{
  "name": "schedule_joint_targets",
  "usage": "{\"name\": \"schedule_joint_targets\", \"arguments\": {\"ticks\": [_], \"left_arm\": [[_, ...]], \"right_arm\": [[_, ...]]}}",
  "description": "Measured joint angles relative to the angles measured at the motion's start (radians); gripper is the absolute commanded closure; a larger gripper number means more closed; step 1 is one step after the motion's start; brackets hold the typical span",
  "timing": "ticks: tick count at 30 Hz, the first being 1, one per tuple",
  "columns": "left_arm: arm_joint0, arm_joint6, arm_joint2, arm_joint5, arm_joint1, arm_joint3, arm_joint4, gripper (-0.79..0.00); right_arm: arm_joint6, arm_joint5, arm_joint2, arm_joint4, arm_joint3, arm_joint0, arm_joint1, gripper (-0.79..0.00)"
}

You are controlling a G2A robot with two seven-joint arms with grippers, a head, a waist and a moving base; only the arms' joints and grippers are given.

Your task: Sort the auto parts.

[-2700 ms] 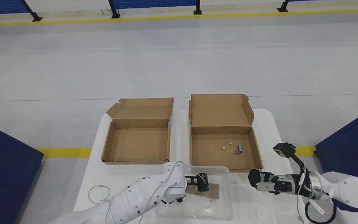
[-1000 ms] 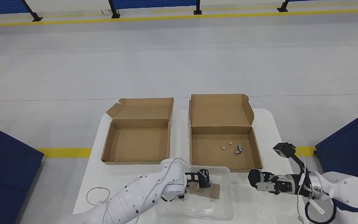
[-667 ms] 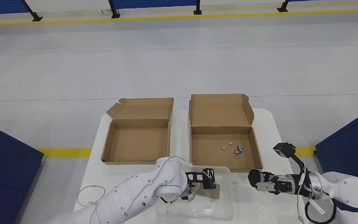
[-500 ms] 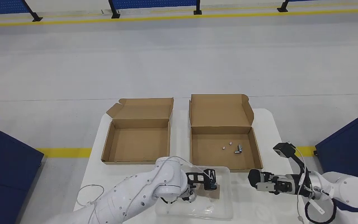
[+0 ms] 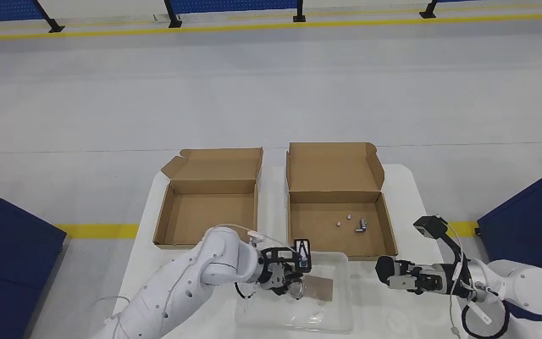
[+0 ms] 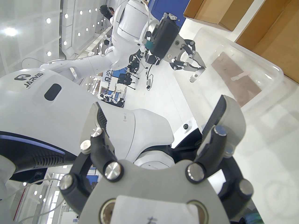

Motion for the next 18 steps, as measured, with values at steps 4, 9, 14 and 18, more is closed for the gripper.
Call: {"name": "schedule_joint_targets", "arguments": {"ticks": [4,9,14,18], "left_arm": [[0.058,0.172,-0.091,-0.147,0.031,0.017,0.025,0.000],[0.087,0.341,-0.113,-0.185,0.050,0.016,0.054,0.000],[0.086,0.342,-0.111,-0.183,0.051,0.015,0.060,0.000],[0.093,0.366,-0.118,-0.182,0.051,-0.001,0.047,0.000]], "right_arm": [[0.000,0.000,0.000,0.000,0.000,0.000,0.000,-0.785],[0.000,0.000,0.000,0.000,0.000,0.000,0.000,-0.785],[0.000,0.000,0.000,0.000,0.000,0.000,0.000,-0.785],[0.000,0.000,0.000,0.000,0.000,0.000,0.000,-0.785]]}}
